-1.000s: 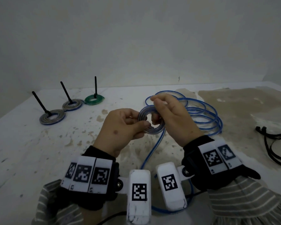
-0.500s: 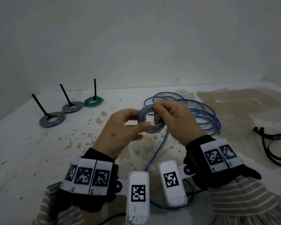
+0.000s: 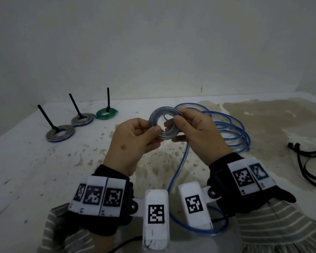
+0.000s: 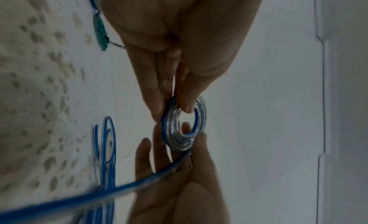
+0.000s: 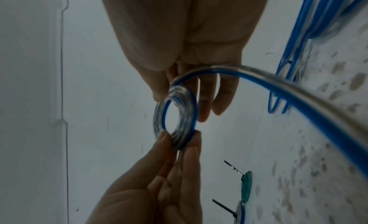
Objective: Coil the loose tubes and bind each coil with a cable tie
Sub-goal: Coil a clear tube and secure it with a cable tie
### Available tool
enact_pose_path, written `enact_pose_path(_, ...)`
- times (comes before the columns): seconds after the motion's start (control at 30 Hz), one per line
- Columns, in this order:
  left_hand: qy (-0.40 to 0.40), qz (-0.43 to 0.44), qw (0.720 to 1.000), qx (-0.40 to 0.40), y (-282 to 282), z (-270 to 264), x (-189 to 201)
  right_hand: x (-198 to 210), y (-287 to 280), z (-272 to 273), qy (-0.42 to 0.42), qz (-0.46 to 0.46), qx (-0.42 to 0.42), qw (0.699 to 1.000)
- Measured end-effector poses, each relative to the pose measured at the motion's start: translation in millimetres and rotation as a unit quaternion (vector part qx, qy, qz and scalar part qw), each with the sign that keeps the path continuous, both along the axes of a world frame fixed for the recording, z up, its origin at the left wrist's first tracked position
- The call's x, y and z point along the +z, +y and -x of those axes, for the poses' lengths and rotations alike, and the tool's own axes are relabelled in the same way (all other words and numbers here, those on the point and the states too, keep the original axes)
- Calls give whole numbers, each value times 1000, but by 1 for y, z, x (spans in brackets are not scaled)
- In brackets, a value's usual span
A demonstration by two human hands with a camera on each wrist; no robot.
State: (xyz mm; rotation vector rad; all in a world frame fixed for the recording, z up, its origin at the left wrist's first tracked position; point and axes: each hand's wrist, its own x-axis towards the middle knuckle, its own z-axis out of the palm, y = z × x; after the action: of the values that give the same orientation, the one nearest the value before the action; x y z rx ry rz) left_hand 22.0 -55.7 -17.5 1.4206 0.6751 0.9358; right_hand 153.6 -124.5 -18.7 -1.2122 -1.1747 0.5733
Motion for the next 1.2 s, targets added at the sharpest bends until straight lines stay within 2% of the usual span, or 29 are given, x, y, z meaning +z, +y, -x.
enact_pose_path(0.07, -41, 50, 998, -10, -2, -4, -1, -1, 1, 1, 28, 1, 15, 1000)
enact_pose_path(0.13, -33, 73, 996, -34, -5, -8, -4, 0, 2, 0, 41, -15, 18, 999)
enact_pose_path(0.3, 129, 14, 989, -75, -8, -10, -11, -4, 3, -4, 18, -30, -2, 999)
enact_pose_path(0.37, 149, -38, 986, -62, -7, -6, -9, -5, 3, -4, 0, -13, 9, 1000)
enact_pose_path(0.43, 122, -82, 988, -51, -4, -2, -5, -5, 3, -4, -29, -3, 27, 999)
enact_pose_path(0.5, 89, -86, 991, -47, -1, 2, -1, -4, 2, -5, -67, 0, 27, 997)
enact_pose_path(0.63, 117, -97, 987, -48, 2, 6, -2, -8, 2, -3, -136, 4, 2, 991)
enact_pose_path(0.73, 85, -66, 994, -36, 3, 5, -2, -9, 3, -3, -116, -8, -11, 993)
enact_pose_path(0.87, -11, 19, 1000, -7, 4, 1, -2, -6, 3, -1, -42, -2, 8, 999)
enact_pose_path(0.97, -43, 84, 995, -32, -1, -4, -4, -5, 3, 0, 0, -13, 18, 1000)
enact_pose_path(1.03, -12, 103, 992, -74, -4, -7, -7, -3, 2, -3, -11, -25, -5, 1000)
enact_pose_path(1.1, 51, 85, 989, -111, -6, -7, -10, -4, 1, -7, -24, -27, -20, 999)
enact_pose_path(1.2, 119, 43, 983, -130, -5, -4, -11, -4, 0, -8, 5, 0, 9, 1000)
